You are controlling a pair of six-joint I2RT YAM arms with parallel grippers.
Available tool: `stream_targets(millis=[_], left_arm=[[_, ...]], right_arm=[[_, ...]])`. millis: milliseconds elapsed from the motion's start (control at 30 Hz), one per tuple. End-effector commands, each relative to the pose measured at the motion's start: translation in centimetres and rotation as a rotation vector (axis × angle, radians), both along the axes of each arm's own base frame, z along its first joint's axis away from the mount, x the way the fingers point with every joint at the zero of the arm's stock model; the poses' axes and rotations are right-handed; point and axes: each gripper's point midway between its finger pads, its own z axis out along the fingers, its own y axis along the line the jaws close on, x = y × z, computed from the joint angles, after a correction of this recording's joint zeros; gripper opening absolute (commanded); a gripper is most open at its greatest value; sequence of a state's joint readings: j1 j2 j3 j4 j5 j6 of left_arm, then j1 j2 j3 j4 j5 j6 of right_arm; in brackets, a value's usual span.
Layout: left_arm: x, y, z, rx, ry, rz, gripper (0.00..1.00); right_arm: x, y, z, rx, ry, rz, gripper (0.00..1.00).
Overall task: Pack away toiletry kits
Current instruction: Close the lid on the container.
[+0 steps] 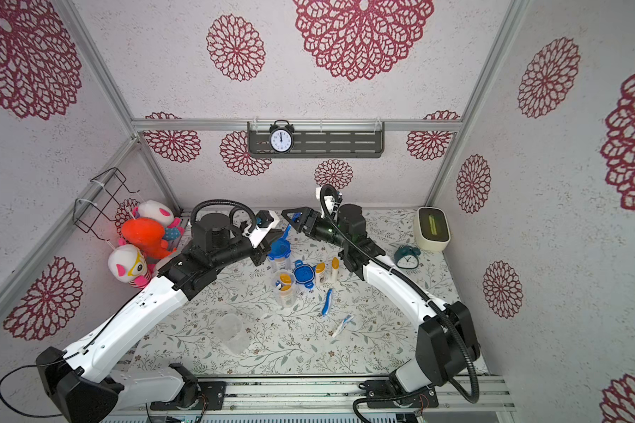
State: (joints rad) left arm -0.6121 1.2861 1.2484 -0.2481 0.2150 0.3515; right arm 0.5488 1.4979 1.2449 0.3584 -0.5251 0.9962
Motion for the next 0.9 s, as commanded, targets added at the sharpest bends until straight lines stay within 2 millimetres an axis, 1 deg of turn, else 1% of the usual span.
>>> stream_targets(millis=[0,100,267,367,433,533,633,667,767,867], left_arm=[[0.5,-0.6,0.4,0.127,-0.143,0.008,0.0],[0.8,-1.1,0.3,0.208,-0.203,0.038,0.0],[1.8,-1.3,-0.5,0.327,-0.235,0.098,0.0],[1.7,-1.6,-0.9,0.347,-0.252,0.092,0.0],[1.7,-1.8,-0.9,0.356,-0.278,0.09,0.0],[2.1,-1.6,-1.2,0.387,-0.282,0.109,0.0],[2.4,-1.6,-2.0,0.414,-0.278,0.114,0.0],[2.4,-1.7,-2.2,0.415,-0.279,0.114,0.0],[2.2,-1.9,-2.3,0.417,-0.307,0.113,0.0],[2.3,-1.9,-2.1,0.41,-0.327,0.126,0.0]], right_arm=[[0.1,-0.5,2.1,0.018,-0.033,-0.042,0.75],[0.3,-1.0,1.3,-0.018,-0.018,-0.068,0.69],[0.0,-2.0,1.2,-0.052,-0.023,-0.114,0.48],[-0.1,-2.4,1.0,-0.058,-0.019,-0.134,0.45],[0.0,-2.6,0.9,-0.058,-0.014,-0.143,0.41],[0.0,-2.7,0.6,-0.068,-0.007,-0.151,0.36],[0.1,-2.8,0.3,-0.068,-0.002,-0.153,0.19],[0.2,-2.9,0.1,-0.067,0.006,-0.155,0.16],[0.4,-3.0,-0.6,-0.068,0.031,-0.154,0.15],[0.6,-3.0,-1.3,-0.069,0.048,-0.147,0.09]])
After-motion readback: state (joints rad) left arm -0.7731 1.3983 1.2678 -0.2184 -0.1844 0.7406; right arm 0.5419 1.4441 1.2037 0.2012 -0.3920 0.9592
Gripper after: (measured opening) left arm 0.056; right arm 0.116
